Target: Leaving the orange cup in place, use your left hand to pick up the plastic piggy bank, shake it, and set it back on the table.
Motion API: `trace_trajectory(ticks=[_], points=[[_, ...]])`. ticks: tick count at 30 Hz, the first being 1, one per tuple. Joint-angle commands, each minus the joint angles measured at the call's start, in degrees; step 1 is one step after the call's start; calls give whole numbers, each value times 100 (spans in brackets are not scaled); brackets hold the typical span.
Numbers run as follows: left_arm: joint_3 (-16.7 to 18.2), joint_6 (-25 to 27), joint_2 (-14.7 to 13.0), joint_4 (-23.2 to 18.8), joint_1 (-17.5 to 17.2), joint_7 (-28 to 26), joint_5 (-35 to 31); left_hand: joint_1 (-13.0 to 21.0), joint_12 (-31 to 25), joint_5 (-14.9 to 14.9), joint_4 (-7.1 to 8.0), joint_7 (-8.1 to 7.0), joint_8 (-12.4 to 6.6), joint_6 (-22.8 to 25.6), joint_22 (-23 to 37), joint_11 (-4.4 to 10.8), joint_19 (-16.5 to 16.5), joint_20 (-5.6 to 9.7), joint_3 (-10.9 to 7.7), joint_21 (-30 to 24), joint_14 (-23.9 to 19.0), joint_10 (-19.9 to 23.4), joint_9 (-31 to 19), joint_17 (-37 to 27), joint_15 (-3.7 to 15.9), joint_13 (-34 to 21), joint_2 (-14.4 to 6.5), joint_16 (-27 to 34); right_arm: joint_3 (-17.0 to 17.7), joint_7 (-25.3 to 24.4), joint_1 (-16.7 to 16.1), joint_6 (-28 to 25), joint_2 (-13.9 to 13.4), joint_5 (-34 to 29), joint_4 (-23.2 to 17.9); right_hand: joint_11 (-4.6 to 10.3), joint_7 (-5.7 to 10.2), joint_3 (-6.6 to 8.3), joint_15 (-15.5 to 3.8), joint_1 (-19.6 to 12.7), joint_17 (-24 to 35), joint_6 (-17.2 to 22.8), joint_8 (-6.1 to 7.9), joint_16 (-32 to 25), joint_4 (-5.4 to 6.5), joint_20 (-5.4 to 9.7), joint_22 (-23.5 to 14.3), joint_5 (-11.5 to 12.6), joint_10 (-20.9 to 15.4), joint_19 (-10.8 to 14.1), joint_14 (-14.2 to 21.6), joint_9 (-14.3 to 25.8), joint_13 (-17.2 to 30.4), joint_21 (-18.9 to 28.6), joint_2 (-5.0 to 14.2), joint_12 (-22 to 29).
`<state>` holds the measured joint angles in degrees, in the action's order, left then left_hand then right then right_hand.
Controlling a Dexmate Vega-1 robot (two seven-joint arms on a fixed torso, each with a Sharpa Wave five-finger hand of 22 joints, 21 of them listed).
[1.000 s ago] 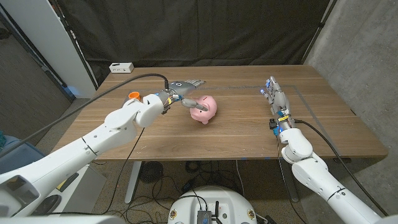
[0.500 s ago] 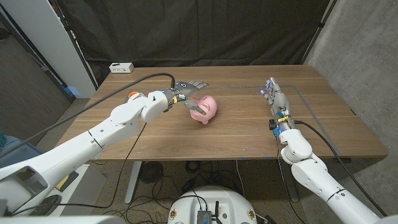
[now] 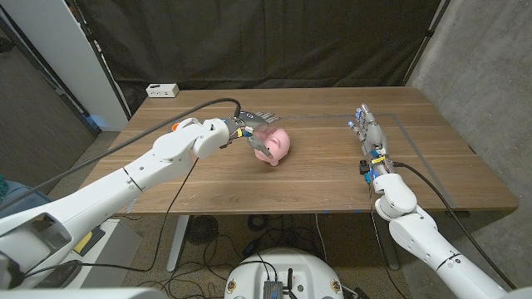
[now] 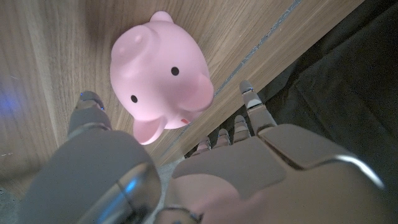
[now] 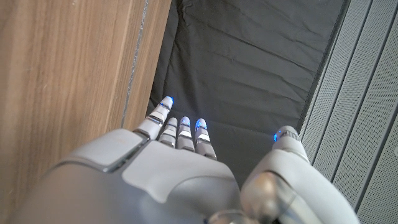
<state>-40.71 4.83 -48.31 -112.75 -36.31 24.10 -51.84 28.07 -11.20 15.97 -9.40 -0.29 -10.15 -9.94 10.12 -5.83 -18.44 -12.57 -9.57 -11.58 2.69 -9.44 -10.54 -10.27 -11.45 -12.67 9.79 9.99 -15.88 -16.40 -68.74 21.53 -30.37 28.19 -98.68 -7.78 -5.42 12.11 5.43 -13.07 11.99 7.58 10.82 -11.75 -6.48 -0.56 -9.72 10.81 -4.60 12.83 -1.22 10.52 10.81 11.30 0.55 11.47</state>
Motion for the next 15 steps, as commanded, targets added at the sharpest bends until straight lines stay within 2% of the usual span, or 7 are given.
trace_trajectory(ticks=[1,15], points=[[-36,-163,132,305,63,-50,114,84,-33,58,-5,49,-36,-369,15,14,39,-5,32,31,-18,-17,-20,-16,6,-11,-6,54,27,-33,-70,-76,-44,10,-65,-6,15,12,20,-40,13,42,30,-19,-44,-61,-18,-19,-69,12,24,12,7,-5,26,30],[-139,-588,343,856,302,-143,847,198,-128,100,23,35,-118,-217,20,106,21,-5,92,32,-112,130,-20,-14,56,-15,-34,93,30,-47,-151,-118,-76,15,-135,-6,22,6,25,-39,14,46,30,-22,-49,-84,-18,-22,-103,8,39,13,10,-8,27,39]])
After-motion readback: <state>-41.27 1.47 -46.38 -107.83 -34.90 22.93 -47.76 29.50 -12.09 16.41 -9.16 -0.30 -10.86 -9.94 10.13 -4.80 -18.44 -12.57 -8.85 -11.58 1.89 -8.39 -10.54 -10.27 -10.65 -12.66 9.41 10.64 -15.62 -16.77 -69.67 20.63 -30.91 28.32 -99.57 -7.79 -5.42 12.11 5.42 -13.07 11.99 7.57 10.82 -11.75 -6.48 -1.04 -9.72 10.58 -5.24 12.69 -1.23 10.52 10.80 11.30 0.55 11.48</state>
